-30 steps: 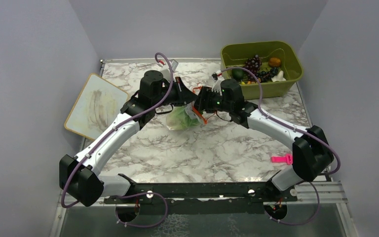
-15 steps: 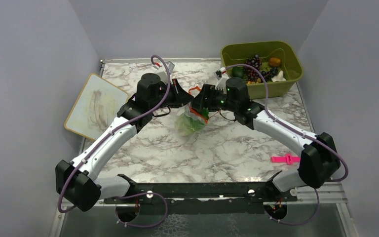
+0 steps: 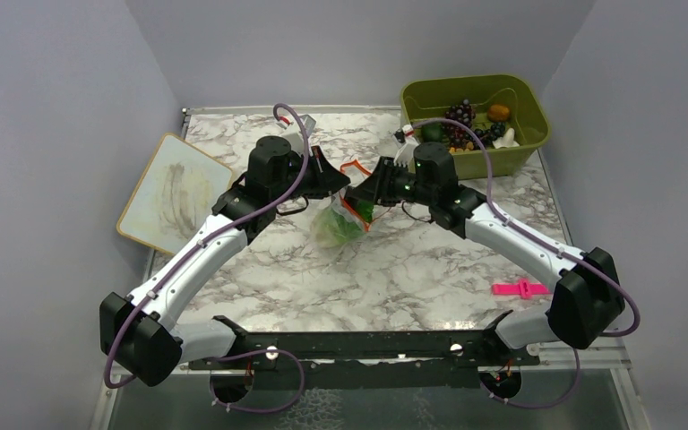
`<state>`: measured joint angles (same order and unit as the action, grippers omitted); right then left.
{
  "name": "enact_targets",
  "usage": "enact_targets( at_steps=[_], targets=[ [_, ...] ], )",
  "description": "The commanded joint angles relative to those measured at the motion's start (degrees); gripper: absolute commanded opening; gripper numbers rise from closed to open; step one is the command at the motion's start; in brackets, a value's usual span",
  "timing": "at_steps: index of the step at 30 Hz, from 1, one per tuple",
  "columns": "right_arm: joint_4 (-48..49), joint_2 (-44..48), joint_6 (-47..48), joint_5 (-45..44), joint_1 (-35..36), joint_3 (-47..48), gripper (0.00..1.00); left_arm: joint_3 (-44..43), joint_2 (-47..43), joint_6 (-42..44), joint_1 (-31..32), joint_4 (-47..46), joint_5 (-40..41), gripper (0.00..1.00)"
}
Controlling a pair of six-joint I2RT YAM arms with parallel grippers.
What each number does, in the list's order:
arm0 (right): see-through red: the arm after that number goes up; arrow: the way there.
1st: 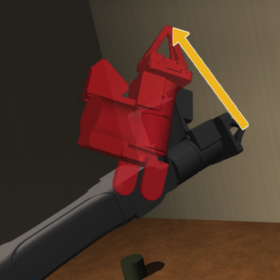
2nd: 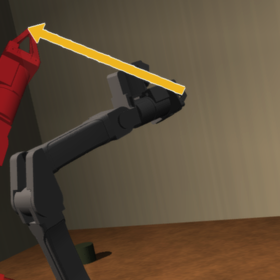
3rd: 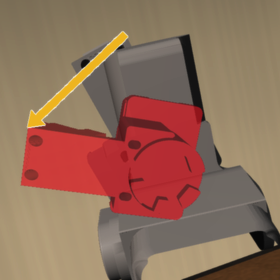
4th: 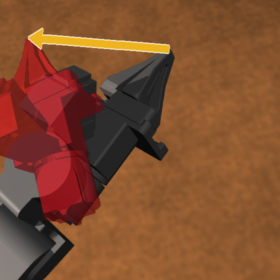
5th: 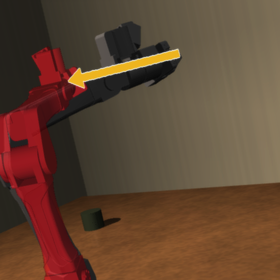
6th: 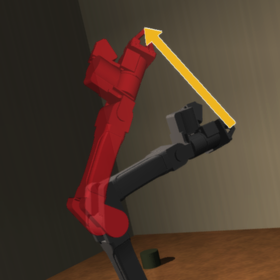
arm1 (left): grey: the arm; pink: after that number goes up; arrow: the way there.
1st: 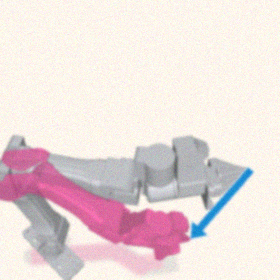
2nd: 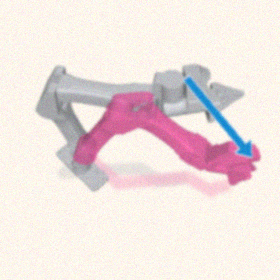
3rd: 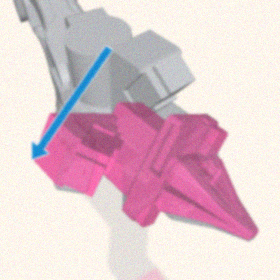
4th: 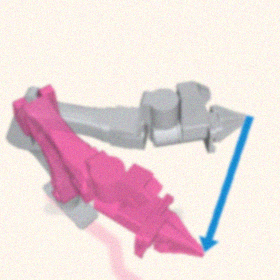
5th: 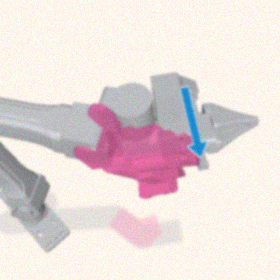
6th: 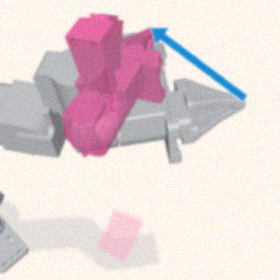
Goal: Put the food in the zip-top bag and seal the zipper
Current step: Place the fake vegetable in the zipper food storage bag, then pick up the fake fruit from the bin.
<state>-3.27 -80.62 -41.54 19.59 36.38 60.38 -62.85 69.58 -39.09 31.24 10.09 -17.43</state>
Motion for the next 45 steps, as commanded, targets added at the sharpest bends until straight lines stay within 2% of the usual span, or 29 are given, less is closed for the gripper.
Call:
enact_targets(
  at_steps=[1,11,18,22,27,31,38,41,45],
  targets=[
    [1.9,-0.4,-2.9,3.4,0.4,-1.5,0.24,0.2,-1.7,0.1,0.2,-2.6,-0.5,0.00],
    [9.6,-8.8,-7.9,5.7,2.1,-1.3,0.24,1.8,-1.5,-2.8,0.2,-10.7,-6.7,0.00],
    [6.2,-12.9,-4.9,4.2,3.0,3.3,0.24,3.1,-1.2,-2.8,0.2,-13.2,-8.6,0.00],
    [5.3,-11.8,-2.9,1.1,2.9,3.4,0.24,3.8,-2.3,-1.4,0.2,-11.8,-6.5,0.00],
    [-1.9,-8.8,5.2,-0.1,2.9,4.6,0.29,2.5,-2.9,2.2,-0.2,-3.1,1.1,0.00],
    [-8.3,-2.7,12.2,-2.5,3.0,3.1,0.34,2.8,-3.6,2.9,-0.3,-1.8,2.2,0.00],
    [-9.0,8.4,19.3,-0.9,2.8,1.3,0.43,3.3,-3.7,4.4,-0.5,0.1,5.8,0.00],
    [-10.9,10.4,23.2,-5.3,2.9,3.6,0.45,3.0,-3.4,6.4,-0.5,2.4,7.6,0.00],
    [-13.2,9.3,30.4,-17.0,2.8,8.3,0.49,2.8,-3.9,8.4,-0.5,3.4,7.6,0.00]
  ],
)
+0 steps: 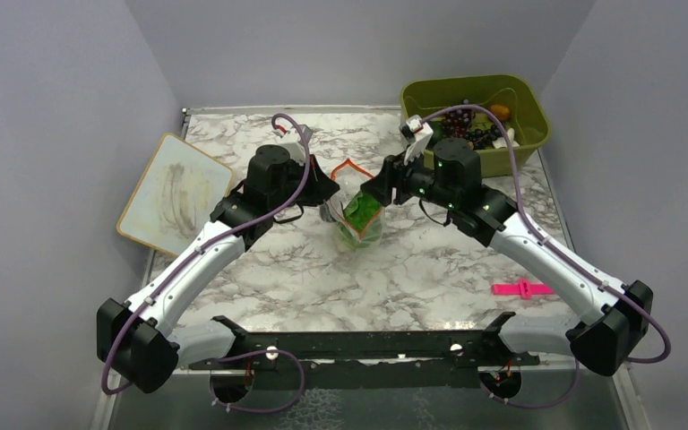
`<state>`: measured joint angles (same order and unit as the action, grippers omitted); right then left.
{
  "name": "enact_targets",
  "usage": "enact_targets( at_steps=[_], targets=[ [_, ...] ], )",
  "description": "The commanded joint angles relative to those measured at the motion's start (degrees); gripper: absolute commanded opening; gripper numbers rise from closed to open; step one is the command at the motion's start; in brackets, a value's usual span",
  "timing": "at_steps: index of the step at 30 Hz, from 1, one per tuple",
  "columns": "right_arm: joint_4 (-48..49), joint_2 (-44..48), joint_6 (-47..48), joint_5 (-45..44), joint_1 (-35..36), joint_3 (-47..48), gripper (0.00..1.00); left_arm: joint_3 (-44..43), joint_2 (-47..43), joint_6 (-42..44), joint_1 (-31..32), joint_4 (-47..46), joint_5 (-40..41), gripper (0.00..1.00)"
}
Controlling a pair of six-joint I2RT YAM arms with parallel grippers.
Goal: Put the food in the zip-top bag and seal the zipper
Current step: Pick up the fake fruit from the bin.
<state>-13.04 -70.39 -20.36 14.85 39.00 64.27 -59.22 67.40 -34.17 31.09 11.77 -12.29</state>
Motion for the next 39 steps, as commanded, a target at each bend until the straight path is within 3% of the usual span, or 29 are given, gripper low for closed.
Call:
enact_targets(
  at_steps=[1,4,10,14,18,21,27,34,39],
  targets=[
    [-3.7,-2.0,11.0,-15.5,0.0,5.5,0.50,-1.2,-1.7,4.2,-0.3,2.4,2.7,0.00],
    [-4.6,-6.5,15.0,-22.0,-1.9,9.8,0.55,-3.2,-1.4,6.8,-0.3,5.0,3.9,0.00],
    [-1.3,-16.2,15.9,-23.3,-10.8,17.6,0.58,-4.1,-1.1,7.5,-0.2,6.2,3.6,0.00],
    [-0.9,-23.5,15.6,-26.9,-15.8,23.3,0.59,-2.5,-1.1,4.4,-0.2,6.3,3.8,0.00],
    [-7.1,-31.5,12.4,-29.6,-21.0,32.5,0.63,-0.6,-1.4,0.1,-0.2,5.2,2.3,0.00],
    [-11.2,-36.0,9.3,-29.7,-24.3,38.6,0.63,0.2,-2.1,-1.4,-0.2,5.6,1.5,0.00],
    [-8.9,-41.1,13.5,-27.4,-27.8,44.3,0.63,1.4,-2.7,-0.7,-0.2,9.0,0.4,0.00],
    [-16.9,-53.6,8.0,-29.3,-31.4,56.9,0.74,2.8,-3.2,-2.2,-0.2,10.6,-0.8,0.00],
    [-16.5,-57.9,5.0,-28.0,-33.4,58.1,0.79,1.0,-1.4,-0.8,-0.2,11.6,-0.8,0.00]
  ],
)
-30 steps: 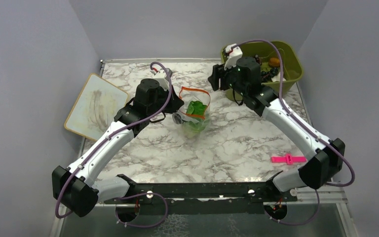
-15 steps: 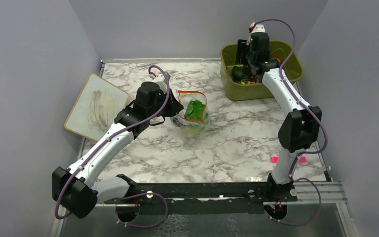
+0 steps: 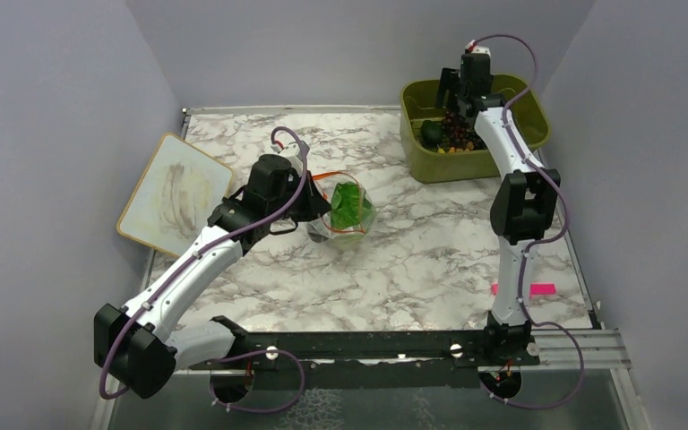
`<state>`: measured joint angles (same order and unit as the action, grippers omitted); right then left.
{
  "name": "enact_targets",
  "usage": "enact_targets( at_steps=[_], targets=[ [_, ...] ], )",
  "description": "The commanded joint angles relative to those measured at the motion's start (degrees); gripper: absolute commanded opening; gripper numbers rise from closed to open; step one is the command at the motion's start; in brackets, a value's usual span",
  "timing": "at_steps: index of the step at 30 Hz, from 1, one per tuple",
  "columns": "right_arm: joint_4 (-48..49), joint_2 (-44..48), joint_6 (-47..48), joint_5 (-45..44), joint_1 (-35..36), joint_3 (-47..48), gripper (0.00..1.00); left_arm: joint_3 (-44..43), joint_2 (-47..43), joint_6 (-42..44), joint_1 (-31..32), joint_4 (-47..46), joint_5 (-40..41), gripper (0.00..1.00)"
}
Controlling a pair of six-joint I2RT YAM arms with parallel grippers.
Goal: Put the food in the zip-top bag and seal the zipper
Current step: Pick up the fake fruit from the bin.
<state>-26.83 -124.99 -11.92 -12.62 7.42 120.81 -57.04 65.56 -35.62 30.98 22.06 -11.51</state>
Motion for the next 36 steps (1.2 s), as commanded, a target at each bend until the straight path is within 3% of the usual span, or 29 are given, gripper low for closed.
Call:
enact_targets(
  at_steps=[1,5,7,30,36],
  targets=[
    [-2.0,-3.8,-3.4,-0.3,-2.3,1.5,0.81,-1.5,0.7,0.7,-0.1,1.5,-1.5,0.00],
    [0.2,-6.5,-3.4,3.1,-4.3,2.6,0.99,-1.8,0.8,0.6,-0.1,1.7,-1.6,0.00],
    [0.3,-8.1,-3.4,2.6,-5.0,3.7,1.00,-1.6,0.4,0.5,-0.1,2.0,-1.3,0.00],
    [6.0,-21.8,-2.9,12.3,-9.4,12.3,0.99,-3.4,2.3,-2.2,-0.1,2.8,0.5,0.00],
    [10.3,-22.1,-2.5,16.5,-10.0,9.8,0.84,-3.0,1.8,-2.8,-0.1,2.7,1.5,0.00]
  ],
)
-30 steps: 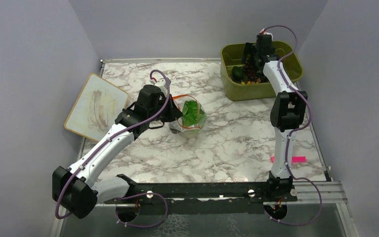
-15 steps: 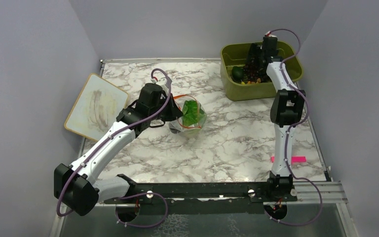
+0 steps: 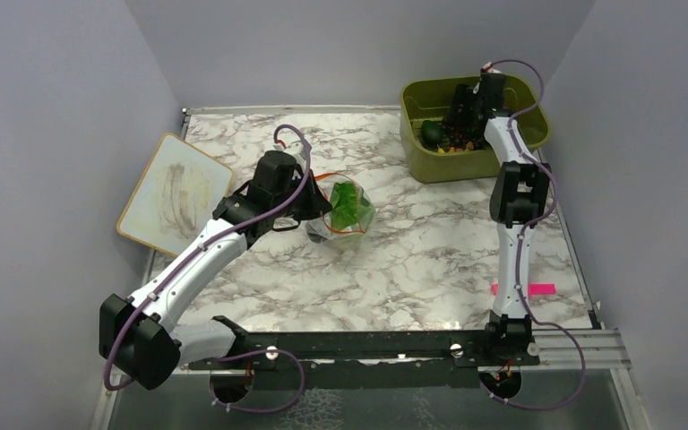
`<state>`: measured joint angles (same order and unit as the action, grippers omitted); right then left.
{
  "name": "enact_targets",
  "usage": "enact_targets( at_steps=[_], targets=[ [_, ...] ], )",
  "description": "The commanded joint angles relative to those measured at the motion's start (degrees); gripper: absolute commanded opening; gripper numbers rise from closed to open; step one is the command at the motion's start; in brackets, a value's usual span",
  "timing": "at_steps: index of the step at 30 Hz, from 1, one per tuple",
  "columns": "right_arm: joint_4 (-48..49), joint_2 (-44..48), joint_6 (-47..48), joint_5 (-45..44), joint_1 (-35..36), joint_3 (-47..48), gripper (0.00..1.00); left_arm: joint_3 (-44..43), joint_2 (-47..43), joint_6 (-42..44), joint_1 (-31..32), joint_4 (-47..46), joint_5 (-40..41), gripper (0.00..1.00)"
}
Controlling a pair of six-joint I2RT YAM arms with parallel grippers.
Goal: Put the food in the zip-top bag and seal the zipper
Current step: Pick up the fake fruit from the bin.
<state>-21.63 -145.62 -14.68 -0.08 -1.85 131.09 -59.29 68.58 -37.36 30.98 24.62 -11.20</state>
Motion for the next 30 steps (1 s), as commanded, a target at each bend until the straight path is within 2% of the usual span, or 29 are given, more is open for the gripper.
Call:
enact_targets(
  at_steps=[1,3,4,10,21,30],
  targets=[
    [5.7,-1.6,-0.2,4.1,-0.8,-0.8,0.78,-0.6,-1.3,-1.2,-0.1,0.2,1.3,0.00],
    [6.8,-1.9,-1.3,4.7,-0.9,-1.2,0.64,0.1,-2.3,-1.5,0.0,0.4,1.5,0.00],
    [7.7,-2.1,-1.7,5.4,-0.9,-1.5,0.60,0.6,-2.9,-1.9,-0.1,0.4,1.9,0.00],
    [9.9,-3.1,-3.5,8.1,-0.9,-1.1,0.60,3.1,-6.2,-2.7,-0.1,0.3,4.0,0.00],
    [18.1,-0.6,0.4,9.4,-0.9,-6.3,0.21,5.2,-10.5,-2.6,-0.1,-0.8,6.4,0.00],
    [26.9,11.2,3.2,14.0,-0.9,-18.5,0.09,5.9,-13.4,-1.4,-0.1,-4.0,6.6,0.00]
  ],
)
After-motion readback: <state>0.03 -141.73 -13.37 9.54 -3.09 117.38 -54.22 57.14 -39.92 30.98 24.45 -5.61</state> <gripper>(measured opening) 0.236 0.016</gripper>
